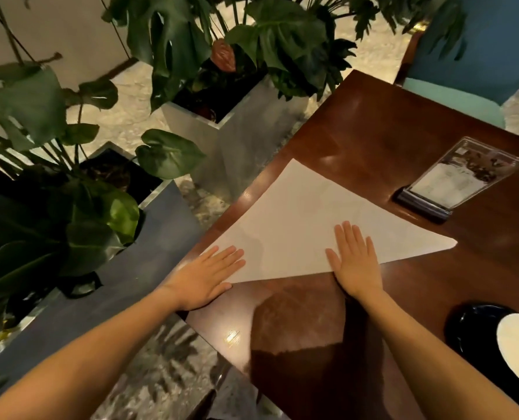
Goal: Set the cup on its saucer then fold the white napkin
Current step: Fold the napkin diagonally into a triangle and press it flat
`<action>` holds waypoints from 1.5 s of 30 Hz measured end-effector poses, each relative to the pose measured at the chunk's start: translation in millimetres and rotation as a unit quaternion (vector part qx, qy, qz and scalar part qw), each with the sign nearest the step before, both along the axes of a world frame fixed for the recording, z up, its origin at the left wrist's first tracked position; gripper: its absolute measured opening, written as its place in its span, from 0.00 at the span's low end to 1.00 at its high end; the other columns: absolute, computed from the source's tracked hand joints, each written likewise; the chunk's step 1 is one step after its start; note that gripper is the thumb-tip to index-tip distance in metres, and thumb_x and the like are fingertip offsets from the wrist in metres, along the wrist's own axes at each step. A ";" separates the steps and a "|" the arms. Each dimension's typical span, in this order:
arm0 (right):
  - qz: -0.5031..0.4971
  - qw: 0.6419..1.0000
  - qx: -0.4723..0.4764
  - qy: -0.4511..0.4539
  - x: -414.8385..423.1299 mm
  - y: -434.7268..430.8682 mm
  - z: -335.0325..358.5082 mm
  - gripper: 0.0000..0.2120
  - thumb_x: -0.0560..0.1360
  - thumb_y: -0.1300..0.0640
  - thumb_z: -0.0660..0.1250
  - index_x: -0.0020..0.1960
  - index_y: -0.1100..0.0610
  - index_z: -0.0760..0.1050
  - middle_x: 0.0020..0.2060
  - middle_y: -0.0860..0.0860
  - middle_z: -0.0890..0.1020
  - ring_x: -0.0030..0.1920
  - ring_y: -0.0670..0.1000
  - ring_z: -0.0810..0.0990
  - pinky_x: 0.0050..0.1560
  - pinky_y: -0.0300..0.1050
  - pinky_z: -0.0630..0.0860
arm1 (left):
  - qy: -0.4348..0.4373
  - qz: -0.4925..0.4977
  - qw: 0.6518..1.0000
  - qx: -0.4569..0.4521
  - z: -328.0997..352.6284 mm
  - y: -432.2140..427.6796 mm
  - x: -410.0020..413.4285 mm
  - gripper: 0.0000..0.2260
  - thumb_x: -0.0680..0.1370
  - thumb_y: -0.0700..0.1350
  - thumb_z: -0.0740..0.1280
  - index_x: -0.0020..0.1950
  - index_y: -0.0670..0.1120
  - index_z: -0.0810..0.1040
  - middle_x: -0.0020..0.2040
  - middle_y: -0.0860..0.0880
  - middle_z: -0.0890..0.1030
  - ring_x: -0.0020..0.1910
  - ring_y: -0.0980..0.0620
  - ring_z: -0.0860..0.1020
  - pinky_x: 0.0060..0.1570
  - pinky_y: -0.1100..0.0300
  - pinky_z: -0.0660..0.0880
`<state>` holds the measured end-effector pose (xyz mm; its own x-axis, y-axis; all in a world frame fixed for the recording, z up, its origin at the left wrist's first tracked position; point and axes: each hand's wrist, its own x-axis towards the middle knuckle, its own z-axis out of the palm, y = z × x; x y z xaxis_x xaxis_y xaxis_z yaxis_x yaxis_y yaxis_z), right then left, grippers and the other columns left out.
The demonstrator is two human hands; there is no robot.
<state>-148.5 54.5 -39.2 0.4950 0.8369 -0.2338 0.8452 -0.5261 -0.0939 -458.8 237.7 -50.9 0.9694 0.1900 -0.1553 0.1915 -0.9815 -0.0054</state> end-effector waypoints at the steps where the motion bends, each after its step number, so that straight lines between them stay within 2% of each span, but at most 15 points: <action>1: -0.006 1.000 -0.007 0.001 3.9 -7.5 1.7 0.30 0.78 0.40 0.37 0.77 0.52 0.40 0.76 0.50 0.41 0.76 0.51 0.38 0.73 0.50 0.36 | 0.007 0.000 1.000 0.007 1.1 0.6 -0.4 0.24 0.82 0.55 0.47 0.76 0.47 0.54 0.76 0.48 0.56 0.75 0.51 0.47 0.72 0.54 0.44; 5: -0.030 0.999 -0.016 0.018 20.3 -36.6 10.0 0.30 0.80 0.40 0.42 0.77 0.52 0.40 0.77 0.50 0.41 0.76 0.50 0.39 0.75 0.51 0.39 | 0.037 0.015 0.999 0.022 6.7 -0.1 -0.2 0.24 0.82 0.56 0.44 0.75 0.47 0.56 0.76 0.49 0.57 0.75 0.53 0.45 0.72 0.56 0.44; 11: -0.105 0.993 -0.056 0.009 36.6 -62.9 23.6 0.33 0.78 0.37 0.43 0.77 0.53 0.40 0.77 0.51 0.43 0.76 0.52 0.42 0.75 0.53 0.42 | 0.020 0.030 0.999 0.005 21.7 -17.3 10.1 0.28 0.82 0.52 0.38 0.66 0.47 0.73 0.65 0.47 0.76 0.63 0.49 0.75 0.59 0.57 0.74; 14: -0.123 0.992 -0.014 -0.019 9.7 -37.7 33.9 0.32 0.79 0.41 0.49 0.75 0.59 0.50 0.76 0.57 0.53 0.75 0.56 0.52 0.75 0.56 0.48 | 0.027 0.018 0.999 0.043 28.7 -29.1 20.0 0.24 0.79 0.52 0.47 0.60 0.45 0.79 0.58 0.44 0.81 0.56 0.47 0.80 0.47 0.57 0.79; 18: 0.067 0.995 0.069 0.003 -83.7 16.1 32.4 0.30 0.77 0.46 0.45 0.73 0.61 0.61 0.73 0.56 0.62 0.72 0.58 0.65 0.71 0.56 0.56 | 0.074 0.019 0.993 0.090 29.4 -39.1 31.7 0.23 0.73 0.48 0.53 0.57 0.39 0.79 0.52 0.37 0.82 0.49 0.39 0.82 0.37 0.54 0.80; 21: 0.185 0.981 0.006 0.059 -136.2 28.4 26.4 0.37 0.74 0.39 0.32 0.76 0.58 0.51 0.76 0.55 0.53 0.76 0.55 0.52 0.74 0.54 0.47 | 0.077 0.011 0.989 0.128 29.0 -41.2 32.7 0.18 0.73 0.39 0.50 0.56 0.35 0.74 0.47 0.34 0.82 0.44 0.36 0.82 0.30 0.54 0.80; 23: 0.189 0.980 0.002 0.068 -142.2 16.1 20.1 0.39 0.74 0.38 0.27 0.75 0.55 0.55 0.76 0.52 0.57 0.76 0.53 0.54 0.74 0.53 0.52 | 0.061 0.003 0.988 0.142 30.6 -41.2 29.7 0.20 0.72 0.38 0.50 0.54 0.34 0.78 0.46 0.34 0.83 0.43 0.37 0.83 0.28 0.54 0.79; 25: 0.173 0.983 -0.015 0.052 -136.9 -1.9 13.5 0.33 0.79 0.41 0.32 0.71 0.53 0.65 0.71 0.50 0.69 0.71 0.50 0.66 0.71 0.52 0.63 | 0.046 0.001 0.988 0.148 32.3 -43.8 24.6 0.22 0.68 0.37 0.51 0.50 0.34 0.81 0.47 0.35 0.83 0.44 0.38 0.83 0.28 0.55 0.79; 28: 0.161 0.984 -0.039 0.057 -112.8 -27.9 8.9 0.30 0.80 0.41 0.37 0.71 0.53 0.65 0.70 0.49 0.70 0.69 0.50 0.69 0.70 0.49 0.53 | 0.055 -0.012 0.986 0.156 41.8 -48.1 15.9 0.15 0.65 0.34 0.64 0.49 0.35 0.82 0.47 0.38 0.84 0.46 0.42 0.83 0.31 0.56 0.79; 32: 0.126 0.991 -0.032 0.034 -85.0 -53.4 10.8 0.30 0.80 0.41 0.39 0.71 0.54 0.65 0.70 0.49 0.70 0.70 0.50 0.68 0.71 0.47 0.44 | 0.062 0.054 0.990 0.112 47.4 -40.9 4.3 0.31 0.47 0.37 0.82 0.49 0.37 0.83 0.47 0.40 0.84 0.45 0.46 0.83 0.32 0.59 0.79; 34: 0.109 0.993 -0.031 0.031 -76.2 -65.1 10.2 0.30 0.80 0.41 0.39 0.71 0.54 0.65 0.70 0.48 0.70 0.70 0.49 0.68 0.71 0.47 0.44 | 0.068 0.055 0.991 0.097 55.7 -43.3 1.1 0.30 0.61 0.36 0.78 0.62 0.34 0.75 0.60 0.36 0.78 0.59 0.44 0.78 0.48 0.57 0.79; 37: 0.079 0.996 -0.020 0.028 -63.8 -74.4 10.9 0.29 0.80 0.41 0.39 0.72 0.53 0.64 0.70 0.48 0.69 0.70 0.49 0.67 0.71 0.46 0.42 | 0.129 0.048 0.987 0.086 53.7 -39.0 -8.6 0.27 0.78 0.32 0.53 0.76 0.39 0.48 0.77 0.40 0.51 0.75 0.45 0.53 0.70 0.53 0.60; 39: 0.077 0.997 -0.006 0.020 -59.6 -75.9 9.6 0.28 0.80 0.41 0.40 0.72 0.53 0.64 0.70 0.48 0.69 0.70 0.48 0.67 0.71 0.46 0.44 | 0.097 0.073 0.990 0.069 54.9 -37.6 -17.2 0.28 0.77 0.34 0.59 0.76 0.41 0.53 0.76 0.42 0.56 0.74 0.46 0.58 0.67 0.54 0.65; 42: 0.082 0.995 0.048 0.010 -60.9 -72.2 7.2 0.25 0.80 0.44 0.46 0.71 0.53 0.66 0.69 0.48 0.71 0.70 0.50 0.68 0.71 0.48 0.49 | 0.053 0.104 0.992 0.044 58.3 -30.9 -29.7 0.33 0.59 0.36 0.79 0.63 0.44 0.77 0.61 0.45 0.79 0.56 0.47 0.80 0.39 0.60 0.79; 45: 0.064 0.991 0.119 0.001 -62.9 -57.8 7.7 0.20 0.77 0.49 0.53 0.65 0.54 0.73 0.63 0.50 0.77 0.64 0.52 0.74 0.72 0.52 0.59 | 0.026 0.159 0.987 0.013 60.9 -25.5 -35.3 0.22 0.71 0.36 0.71 0.64 0.48 0.75 0.60 0.50 0.79 0.56 0.49 0.79 0.44 0.56 0.79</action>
<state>-211.4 -3.3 -31.5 0.3804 0.9245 -0.0235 0.9035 -0.3769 -0.2040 -494.1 212.2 10.0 0.8507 0.4887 -0.1936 0.4895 -0.8707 -0.0471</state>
